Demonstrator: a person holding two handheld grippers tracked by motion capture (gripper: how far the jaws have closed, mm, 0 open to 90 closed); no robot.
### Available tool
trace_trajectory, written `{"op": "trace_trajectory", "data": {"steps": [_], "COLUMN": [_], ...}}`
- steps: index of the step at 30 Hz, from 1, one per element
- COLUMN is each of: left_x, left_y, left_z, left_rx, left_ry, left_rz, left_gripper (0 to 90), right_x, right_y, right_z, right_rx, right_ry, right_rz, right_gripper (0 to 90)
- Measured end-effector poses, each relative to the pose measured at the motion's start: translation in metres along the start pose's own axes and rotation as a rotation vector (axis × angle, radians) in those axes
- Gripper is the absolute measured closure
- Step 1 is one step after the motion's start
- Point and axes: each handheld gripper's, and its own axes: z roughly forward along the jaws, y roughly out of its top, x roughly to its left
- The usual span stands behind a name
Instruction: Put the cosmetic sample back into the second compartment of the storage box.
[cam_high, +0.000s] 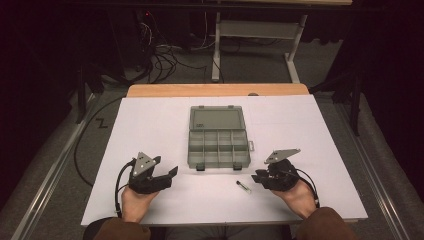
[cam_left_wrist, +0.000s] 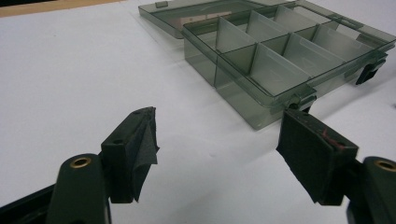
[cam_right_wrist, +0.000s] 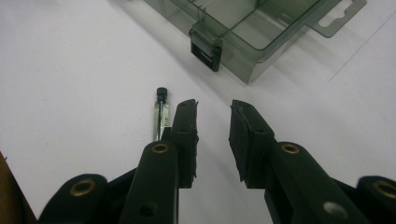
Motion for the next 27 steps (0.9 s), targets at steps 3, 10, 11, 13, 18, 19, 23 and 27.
{"op": "trace_trajectory", "data": {"steps": [3,10,11,13,18,19,23,27], "left_x": [0.001,0.001,0.001,0.0,0.001,0.001,0.0,-0.001], "left_y": [0.001,0.001,0.001,0.001,0.002,0.002,0.003,0.003], "left_z": [0.0,-0.001,-0.001,-0.001,-0.001,-0.001,-0.003,-0.004], "left_rx": [-0.002,-0.012,-0.013,-0.016,-0.019,-0.019,-0.024,-0.026], "left_ry": [0.004,0.001,0.001,0.001,-0.003,-0.003,-0.007,-0.012], "left_rz": [0.0,-0.002,-0.003,-0.006,-0.008,-0.009,-0.012,-0.01], "left_gripper": [28.6,28.6,28.6,28.6,28.4,28.4,28.4,28.3], "right_x": [0.004,0.01,0.012,0.014,0.018,0.019,0.021,0.023], "right_y": [0.003,0.01,0.011,0.013,0.016,0.016,0.018,0.02], "right_z": [0.001,0.007,0.008,0.011,0.018,0.019,0.022,0.026], "right_rx": [0.022,0.068,0.077,0.097,0.137,0.143,0.169,0.187], "right_ry": [0.002,0.012,0.016,0.019,0.028,0.029,0.036,0.043], "right_rz": [-0.006,-0.044,-0.039,-0.049,-0.06,-0.062,-0.062,-0.069], "right_gripper": [73.8,74.6,74.9,75.5,75.9,76.1,76.4,76.5]}}
